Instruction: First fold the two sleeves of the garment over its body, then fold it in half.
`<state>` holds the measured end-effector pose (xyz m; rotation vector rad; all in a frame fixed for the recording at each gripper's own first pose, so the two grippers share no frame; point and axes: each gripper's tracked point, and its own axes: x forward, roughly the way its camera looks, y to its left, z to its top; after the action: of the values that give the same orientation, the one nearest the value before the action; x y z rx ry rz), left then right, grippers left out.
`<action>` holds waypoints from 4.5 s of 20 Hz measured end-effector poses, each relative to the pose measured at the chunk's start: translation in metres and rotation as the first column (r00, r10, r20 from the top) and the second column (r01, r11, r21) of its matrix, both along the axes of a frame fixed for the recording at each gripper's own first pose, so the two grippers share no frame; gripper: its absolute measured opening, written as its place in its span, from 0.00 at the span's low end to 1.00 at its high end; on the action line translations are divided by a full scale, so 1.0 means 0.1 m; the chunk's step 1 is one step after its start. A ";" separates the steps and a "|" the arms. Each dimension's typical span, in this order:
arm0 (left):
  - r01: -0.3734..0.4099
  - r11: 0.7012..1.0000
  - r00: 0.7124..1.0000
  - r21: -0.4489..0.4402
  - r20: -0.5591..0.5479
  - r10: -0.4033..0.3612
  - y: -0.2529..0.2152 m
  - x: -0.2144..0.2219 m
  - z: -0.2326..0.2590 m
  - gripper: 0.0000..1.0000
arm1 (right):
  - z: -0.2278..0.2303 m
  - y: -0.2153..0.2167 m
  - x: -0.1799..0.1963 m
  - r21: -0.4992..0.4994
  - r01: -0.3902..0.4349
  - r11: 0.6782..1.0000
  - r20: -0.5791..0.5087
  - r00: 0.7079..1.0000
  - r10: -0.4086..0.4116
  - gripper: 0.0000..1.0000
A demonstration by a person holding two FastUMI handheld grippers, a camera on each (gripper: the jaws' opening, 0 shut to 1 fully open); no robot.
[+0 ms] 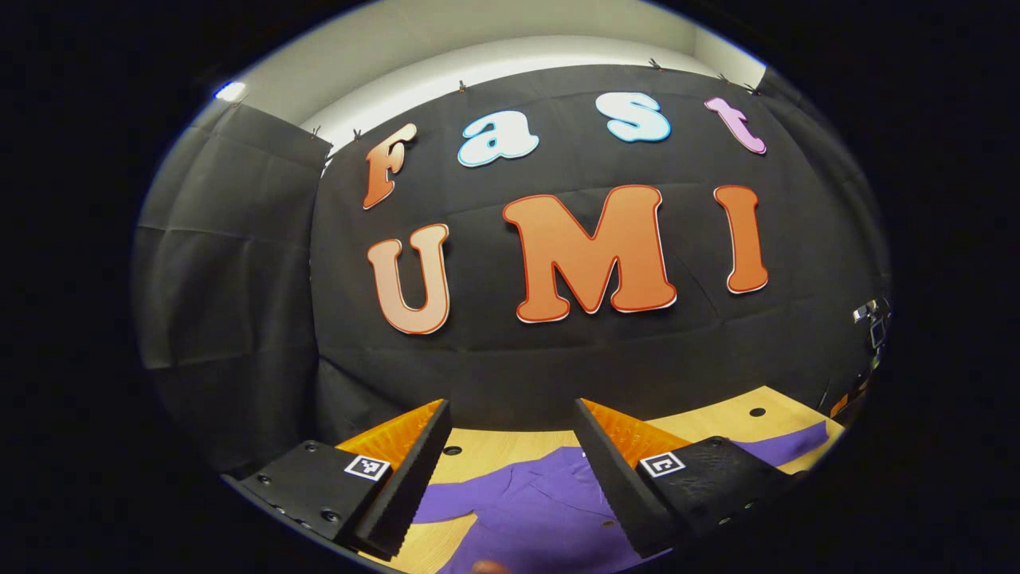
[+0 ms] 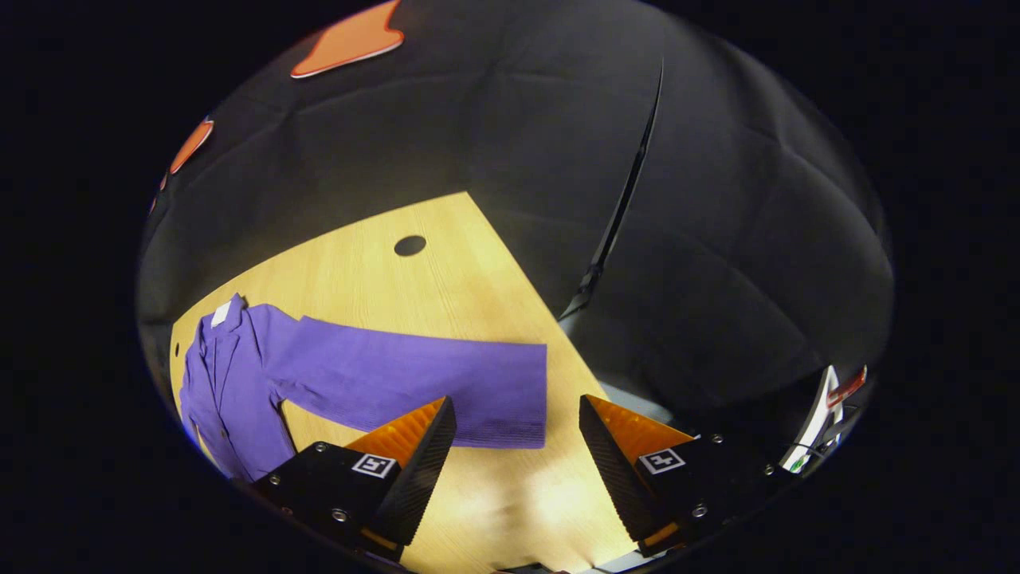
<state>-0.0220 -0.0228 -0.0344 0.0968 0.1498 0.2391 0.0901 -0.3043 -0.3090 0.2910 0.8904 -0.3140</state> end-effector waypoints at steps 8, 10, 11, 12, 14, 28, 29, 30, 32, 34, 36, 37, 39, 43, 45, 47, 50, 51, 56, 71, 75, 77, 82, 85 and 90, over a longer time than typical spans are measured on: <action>-0.018 0.999 0.998 0.050 -0.057 0.021 -0.12 -0.10 -0.09 0.98 | -0.56 0.02 0.21 0.202 0.005 0.979 -0.190 0.981 0.034 0.95; -0.026 0.998 0.998 0.053 -0.062 0.029 -0.11 -0.12 -0.09 0.98 | -0.64 -0.02 0.23 0.226 0.032 0.974 -0.223 0.975 0.020 0.94; -0.029 0.998 0.997 0.054 -0.069 0.033 -0.11 -0.13 -0.10 0.98 | -0.70 -0.03 0.24 0.233 0.037 0.972 -0.237 0.971 0.020 0.94; -0.033 0.998 0.997 0.056 -0.075 0.037 -0.09 -0.12 -0.13 0.98 | -0.75 -0.06 0.24 0.240 0.047 0.969 -0.253 0.967 0.015 0.94; -0.037 0.998 0.995 0.060 -0.085 0.042 -0.09 -0.12 -0.13 1.00 | -0.82 -0.04 0.21 0.263 0.052 0.963 -0.282 0.959 0.026 0.94; -0.029 0.998 0.994 0.050 -0.105 0.034 -0.08 -0.14 -0.24 0.98 | -0.94 0.00 0.22 0.152 0.028 0.988 -0.354 0.935 0.028 0.54; -0.028 0.999 0.994 0.046 -0.102 0.032 -0.07 -0.15 -0.24 1.00 | -0.94 0.02 0.24 0.155 0.037 0.987 -0.346 0.938 0.019 0.38; -0.024 0.999 0.995 0.046 -0.098 0.029 -0.07 -0.15 -0.24 1.00 | -0.90 0.02 0.27 0.160 0.065 0.985 -0.336 0.942 -0.008 0.20; -0.016 0.998 0.996 0.053 -0.092 0.021 -0.03 -0.17 -0.23 1.00 | -0.91 0.06 0.27 0.167 0.094 0.981 -0.343 0.939 -0.032 0.05; -0.011 0.998 0.997 0.062 -0.080 0.016 0.04 -0.20 -0.17 0.98 | -0.79 0.18 0.26 0.192 0.082 0.978 -0.327 0.945 -0.015 0.04; -0.012 0.998 0.998 0.063 -0.061 0.015 0.10 -0.22 -0.13 0.98 | -0.60 0.22 0.31 0.189 0.064 0.980 -0.287 0.958 -0.007 0.03; -0.011 0.998 0.998 0.057 -0.058 0.015 0.13 -0.23 -0.13 1.00 | -0.50 0.25 0.33 0.189 0.057 0.980 -0.270 0.963 -0.004 0.03; -0.009 0.999 0.998 0.043 -0.058 0.011 0.20 -0.23 -0.16 1.00 | -0.29 0.34 0.37 0.190 0.041 0.981 -0.232 0.973 0.004 0.03; 0.003 1.000 0.999 0.016 -0.040 -0.002 0.34 -0.21 -0.17 0.98 | 0.18 0.54 0.44 0.172 -0.015 0.985 -0.158 0.986 0.043 0.03; 0.007 1.000 0.999 0.005 -0.033 -0.007 0.43 -0.21 -0.16 0.98 | 0.42 0.67 0.48 0.162 -0.039 0.986 -0.119 0.991 0.059 0.03; 0.010 1.000 0.999 -0.001 -0.040 -0.010 0.53 -0.21 -0.20 0.98 | 0.65 0.85 0.50 0.168 -0.062 0.984 -0.092 0.993 0.078 0.03; 0.017 1.000 0.999 -0.006 -0.033 -0.017 0.65 -0.20 -0.20 0.98 | 1.01 1.08 0.51 0.151 -0.092 0.984 -0.040 0.994 0.099 0.02; 0.020 1.000 0.999 -0.013 -0.033 -0.020 0.68 -0.19 -0.22 0.98 | 1.12 1.15 0.52 0.131 -0.108 0.985 -0.026 0.993 0.113 0.03; 0.038 0.999 0.998 -0.035 -0.054 -0.040 0.87 -0.17 -0.34 0.98 | 1.70 1.67 0.48 0.102 -0.215 0.971 0.061 0.976 0.210 0.02; -0.129 0.992 0.979 0.005 -0.156 0.128 2.41 -0.33 -0.80 0.98 | 2.29 3.86 0.73 0.038 -0.506 0.861 0.145 0.856 0.497 0.03; -0.176 0.984 0.962 0.012 -0.208 0.175 2.83 -0.36 -0.99 0.98 | 2.26 4.32 0.76 0.048 -0.541 0.840 0.149 0.835 0.529 0.03; -0.189 0.982 0.957 0.017 -0.223 0.188 2.99 -0.37 -1.07 0.98 | 2.26 4.52 0.76 0.059 -0.553 0.831 0.157 0.827 0.539 0.03; -0.200 0.980 0.939 -0.016 -0.289 0.187 3.19 -0.35 -1.35 0.98 | 2.36 4.93 0.73 0.142 -0.566 0.812 0.228 0.817 0.529 0.18; -0.203 0.978 0.918 -0.041 -0.354 0.176 3.29 -0.34 -1.58 0.98 | 2.53 4.92 0.72 0.136 -0.570 0.810 0.290 0.805 0.518 0.30; -0.271 0.944 0.852 -0.191 -0.505 0.143 3.53 -0.37 -2.07 0.98 | 2.91 4.66 0.67 -0.008 -0.544 0.839 0.439 0.752 0.492 0.56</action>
<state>-0.0588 0.3302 -0.2414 -0.1218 0.6971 0.4096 0.1571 0.1617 -0.0176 0.1990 0.5202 0.3247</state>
